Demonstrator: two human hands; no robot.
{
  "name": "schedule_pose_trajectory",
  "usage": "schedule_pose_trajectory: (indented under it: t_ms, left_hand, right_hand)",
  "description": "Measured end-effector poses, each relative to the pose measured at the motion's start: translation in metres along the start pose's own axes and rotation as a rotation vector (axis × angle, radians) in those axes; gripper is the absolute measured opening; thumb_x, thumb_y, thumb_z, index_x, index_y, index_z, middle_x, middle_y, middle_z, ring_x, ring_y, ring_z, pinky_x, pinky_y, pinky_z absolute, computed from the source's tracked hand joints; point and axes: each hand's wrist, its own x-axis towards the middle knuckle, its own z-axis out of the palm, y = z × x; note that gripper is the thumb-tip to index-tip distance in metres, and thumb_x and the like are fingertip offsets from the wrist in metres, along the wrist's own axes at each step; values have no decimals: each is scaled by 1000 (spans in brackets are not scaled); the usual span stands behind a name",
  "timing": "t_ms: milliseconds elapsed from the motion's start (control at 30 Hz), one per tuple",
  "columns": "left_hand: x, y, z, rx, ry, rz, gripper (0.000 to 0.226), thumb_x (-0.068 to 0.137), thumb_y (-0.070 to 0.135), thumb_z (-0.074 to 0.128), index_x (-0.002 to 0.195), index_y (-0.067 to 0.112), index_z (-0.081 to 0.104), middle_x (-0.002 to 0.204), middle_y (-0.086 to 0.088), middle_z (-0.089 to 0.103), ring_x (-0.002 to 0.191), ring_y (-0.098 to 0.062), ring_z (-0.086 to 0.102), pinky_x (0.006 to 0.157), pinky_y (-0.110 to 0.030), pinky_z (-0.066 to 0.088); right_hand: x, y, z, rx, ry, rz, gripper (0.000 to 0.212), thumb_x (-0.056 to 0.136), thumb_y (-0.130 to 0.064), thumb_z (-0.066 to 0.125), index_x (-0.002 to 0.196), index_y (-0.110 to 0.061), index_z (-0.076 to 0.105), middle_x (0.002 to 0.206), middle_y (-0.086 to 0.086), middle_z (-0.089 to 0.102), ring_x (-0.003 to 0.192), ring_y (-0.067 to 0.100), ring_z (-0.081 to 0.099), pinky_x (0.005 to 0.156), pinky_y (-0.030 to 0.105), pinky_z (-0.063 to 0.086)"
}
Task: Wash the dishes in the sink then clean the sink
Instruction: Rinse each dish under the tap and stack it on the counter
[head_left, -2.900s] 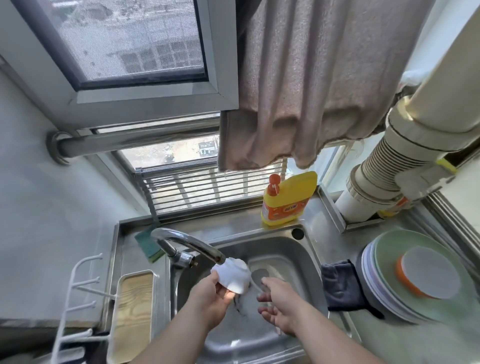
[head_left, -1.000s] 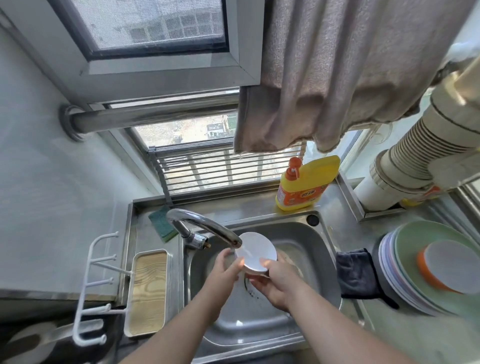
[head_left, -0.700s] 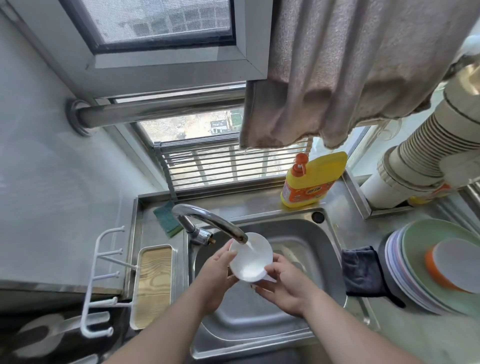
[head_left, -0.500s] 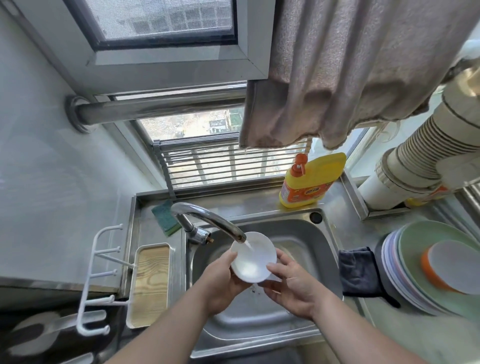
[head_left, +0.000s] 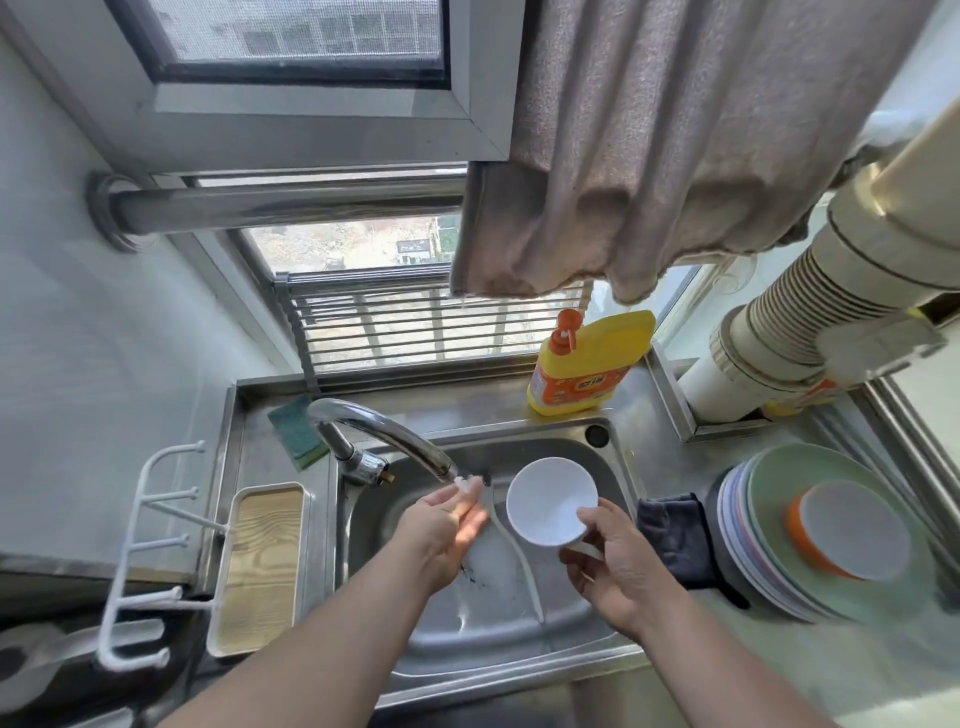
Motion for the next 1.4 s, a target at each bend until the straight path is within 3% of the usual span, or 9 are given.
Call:
schedule_pose_trajectory:
  t_ms: [133,267,400,500,633,833,1033,1200,1400]
  left_hand:
    - [0,-2,-3,245,81,50,32,88,32,85,87,12,59,57,0,52,40,-10,37,36,-19,35]
    - [-6,-8,-10,652,30,136,46,107,46,55,71,18,54,51,5,45,47,-14,33,49,-25,28]
    - [-5,-9,-36,545,3,113,33,104,-3,45,121,17,65,110,-9,69,77,-19,59,65,-30,49]
    - [-15,-6,-58,363,-35,40,26,108,33,54,131,30,65,128,-8,70,113,-28,66,86,-39,54]
    - [-24,-3,-78,359,-123,60,42,104,57,51,130,28,67,123,-6,76,121,-26,68,111,-46,46]
    - [-19,-20,-81,480,-79,137,42,93,33,72,128,10,66,113,-18,77,104,-33,72,96,-43,58]
    - [-20,-23,-49,321,-113,-36,56,101,55,58,126,4,63,108,-24,76,100,-35,75,86,-44,61]
    - [-17,-19,-40,108,-101,-8,51,104,52,54,131,12,69,109,-17,77,105,-32,72,112,-49,49]
    - [-21,-20,-55,111,-63,-4,34,106,41,57,126,15,66,106,-14,80,110,-34,71,110,-47,49]
  right_hand:
    - [-5,2,-5,-6,5,8,32,94,-18,67,126,-25,64,113,15,62,75,29,61,60,30,47]
    - [-8,2,6,-28,-47,2,30,95,-15,66,123,-25,66,111,15,63,76,29,60,62,33,47]
    - [-2,10,33,-19,-134,35,37,95,-5,58,126,-24,65,121,21,62,84,33,61,67,36,53]
    - [3,22,60,12,-200,83,46,92,6,46,127,-18,65,124,25,59,95,40,58,81,44,53]
    - [2,42,86,54,-230,230,37,94,4,40,122,-8,61,116,25,59,96,39,60,90,45,56]
    - [-2,53,65,-21,-188,360,36,96,-17,52,122,5,62,102,22,66,85,34,61,75,37,55]
    - [11,25,44,-124,-124,286,42,97,-38,61,123,-5,65,104,17,65,83,26,58,68,33,53]
    - [21,22,66,-62,-105,135,30,99,-14,57,129,-19,58,119,21,64,93,32,64,71,36,55]
    - [13,48,71,-111,-143,165,43,97,-5,53,131,-30,51,126,21,66,99,35,75,86,46,59]
